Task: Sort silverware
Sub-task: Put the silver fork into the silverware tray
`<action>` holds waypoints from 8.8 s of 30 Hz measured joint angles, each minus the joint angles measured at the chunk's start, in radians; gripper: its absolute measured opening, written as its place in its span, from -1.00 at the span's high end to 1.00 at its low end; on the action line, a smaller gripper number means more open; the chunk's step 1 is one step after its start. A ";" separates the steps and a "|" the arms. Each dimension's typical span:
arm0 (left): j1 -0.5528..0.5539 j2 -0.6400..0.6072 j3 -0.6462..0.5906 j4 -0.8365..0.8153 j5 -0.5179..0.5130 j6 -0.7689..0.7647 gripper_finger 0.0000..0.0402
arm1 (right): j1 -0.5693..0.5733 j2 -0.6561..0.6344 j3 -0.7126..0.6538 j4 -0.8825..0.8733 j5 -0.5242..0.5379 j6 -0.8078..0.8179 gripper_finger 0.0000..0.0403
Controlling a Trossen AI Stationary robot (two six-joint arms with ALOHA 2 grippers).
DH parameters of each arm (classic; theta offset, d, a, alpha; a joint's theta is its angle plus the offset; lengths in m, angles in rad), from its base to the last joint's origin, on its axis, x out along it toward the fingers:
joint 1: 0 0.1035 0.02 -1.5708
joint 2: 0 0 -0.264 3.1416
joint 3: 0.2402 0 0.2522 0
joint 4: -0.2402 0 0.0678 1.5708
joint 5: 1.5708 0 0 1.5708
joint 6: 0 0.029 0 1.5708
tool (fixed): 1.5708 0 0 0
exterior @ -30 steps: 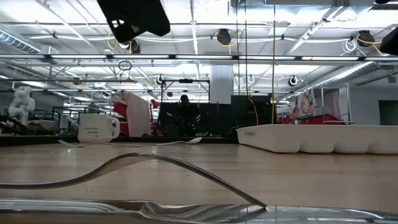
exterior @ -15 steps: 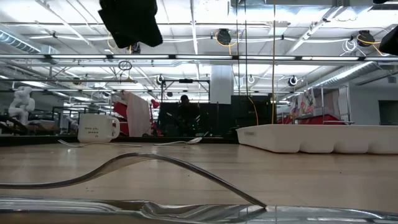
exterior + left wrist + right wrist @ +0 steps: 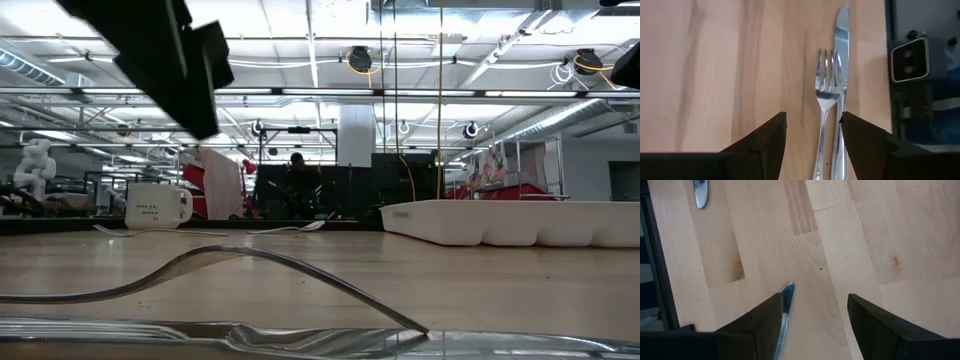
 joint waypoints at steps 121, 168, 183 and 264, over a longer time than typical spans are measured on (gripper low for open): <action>0.036 0.201 0.472 -0.958 -1.279 0.847 0.96 | -0.586 -0.162 0.001 0.734 0.017 0.488 0.00; 0.074 0.198 0.475 -0.725 -1.148 0.857 0.45 | -0.598 -0.159 -0.002 0.711 -0.021 0.301 1.00; 0.051 0.144 0.472 -0.800 -1.061 0.667 0.19 | -0.665 -0.163 0.002 0.569 -0.011 0.220 1.00; 0.188 -0.964 -0.358 -0.434 -0.872 -0.287 0.19 | -1.480 0.300 0.595 -0.676 -0.609 -1.721 1.00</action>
